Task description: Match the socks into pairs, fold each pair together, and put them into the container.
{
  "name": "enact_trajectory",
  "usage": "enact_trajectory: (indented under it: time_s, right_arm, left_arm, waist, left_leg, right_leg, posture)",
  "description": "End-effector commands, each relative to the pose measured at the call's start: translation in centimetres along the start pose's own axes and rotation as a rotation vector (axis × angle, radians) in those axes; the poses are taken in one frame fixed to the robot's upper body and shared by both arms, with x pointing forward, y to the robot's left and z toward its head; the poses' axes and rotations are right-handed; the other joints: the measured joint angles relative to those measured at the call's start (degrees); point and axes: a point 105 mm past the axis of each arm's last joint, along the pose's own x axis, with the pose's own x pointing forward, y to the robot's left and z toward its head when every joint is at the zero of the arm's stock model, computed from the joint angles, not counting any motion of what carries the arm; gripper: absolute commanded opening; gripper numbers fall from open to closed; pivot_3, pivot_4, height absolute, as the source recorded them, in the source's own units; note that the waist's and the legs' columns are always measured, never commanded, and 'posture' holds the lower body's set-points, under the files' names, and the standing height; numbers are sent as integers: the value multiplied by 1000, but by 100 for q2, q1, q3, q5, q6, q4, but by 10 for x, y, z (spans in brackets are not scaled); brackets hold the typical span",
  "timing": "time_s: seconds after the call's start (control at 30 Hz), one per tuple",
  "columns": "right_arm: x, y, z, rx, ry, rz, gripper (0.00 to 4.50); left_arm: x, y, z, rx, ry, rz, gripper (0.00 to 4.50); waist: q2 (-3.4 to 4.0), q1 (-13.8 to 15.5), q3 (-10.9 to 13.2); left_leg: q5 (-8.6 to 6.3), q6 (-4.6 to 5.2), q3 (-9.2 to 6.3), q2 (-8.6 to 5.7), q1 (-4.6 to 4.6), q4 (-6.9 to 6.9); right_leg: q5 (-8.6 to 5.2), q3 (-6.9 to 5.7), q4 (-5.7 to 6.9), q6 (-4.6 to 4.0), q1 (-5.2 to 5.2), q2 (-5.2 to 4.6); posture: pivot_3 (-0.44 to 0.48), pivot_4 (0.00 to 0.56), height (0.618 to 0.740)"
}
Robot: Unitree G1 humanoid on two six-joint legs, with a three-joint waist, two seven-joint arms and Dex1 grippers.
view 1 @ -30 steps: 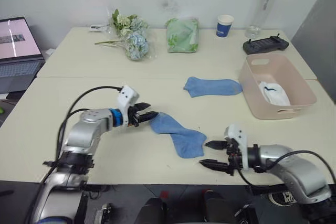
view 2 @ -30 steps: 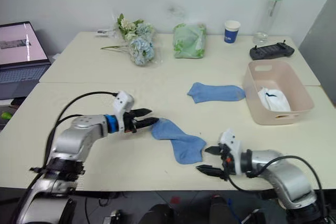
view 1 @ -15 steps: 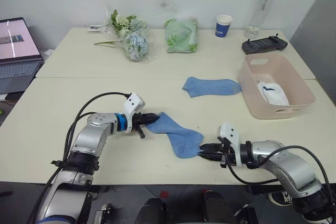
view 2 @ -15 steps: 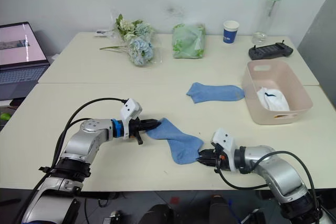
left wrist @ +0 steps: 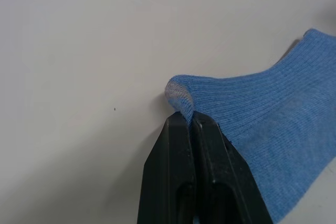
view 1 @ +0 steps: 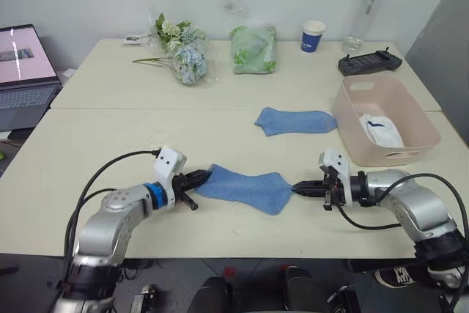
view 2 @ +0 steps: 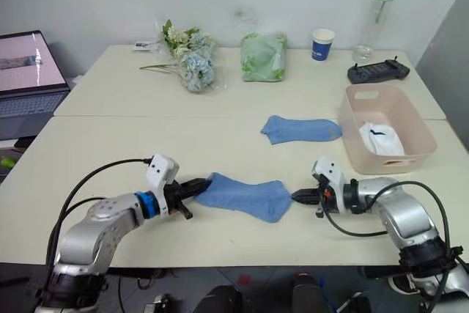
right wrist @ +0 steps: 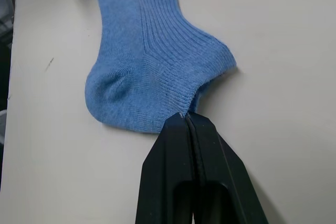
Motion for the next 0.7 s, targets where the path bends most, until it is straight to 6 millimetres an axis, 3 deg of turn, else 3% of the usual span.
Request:
enact_trajectory:
  time_s: [0.03, 0.13, 0.23, 0.47, 0.63, 0.7]
  right_arm:
    - [-13, -7, 2, -19, 41, 25, 19]
    - [-23, -5, -1, 5, 83, 80, 19]
    - [-29, -10, -1, 13, 104, 81, 19]
    - [-14, -10, 1, -12, 90, 92, 19]
    - [-10, -21, 7, -56, 47, 14, 19]
    - [-13, -25, 10, -68, 37, -9, 415]
  left_arm:
    - [-7, -15, 5, -22, -20, 26, 0]
    - [-6, -29, 3, -60, -36, 31, 0]
    - [-2, -27, -6, -39, -21, 97, 0]
    - [8, -28, -13, -8, -43, 102, 0]
    - [12, -26, -9, -22, -95, 140, 0]
    - [12, -21, -7, -25, -110, 171, 460]
  waist:
    - [0, 8, 0]
    - [0, 17, 0]
    - [0, 23, 0]
    - [0, 19, 0]
    - [0, 32, 0]
    - [0, 32, 0]
  left_leg:
    - [0, 0, -3, -1, 0, 0]
    - [0, 0, -3, -3, -1, -1]
    - [0, 0, 0, -3, 0, 0]
    - [0, -1, 4, -5, 1, -1]
    - [0, -1, 2, -6, 0, -1]
    - [0, -1, 1, -6, -1, -1]
  right_leg:
    - [0, -3, 0, 0, 1, 0]
    - [0, -5, -1, 0, 2, 1]
    - [0, -2, -3, 0, 4, -2]
    - [0, -1, -2, -1, 2, 1]
    - [0, -2, -3, -1, 2, -2]
    - [0, -4, -3, -1, 2, -2]
  posture:
    - [0, 150, 740]
    - [0, 150, 740]
    - [0, 150, 740]
    - [0, 150, 740]
    - [0, 150, 740]
    - [0, 150, 740]
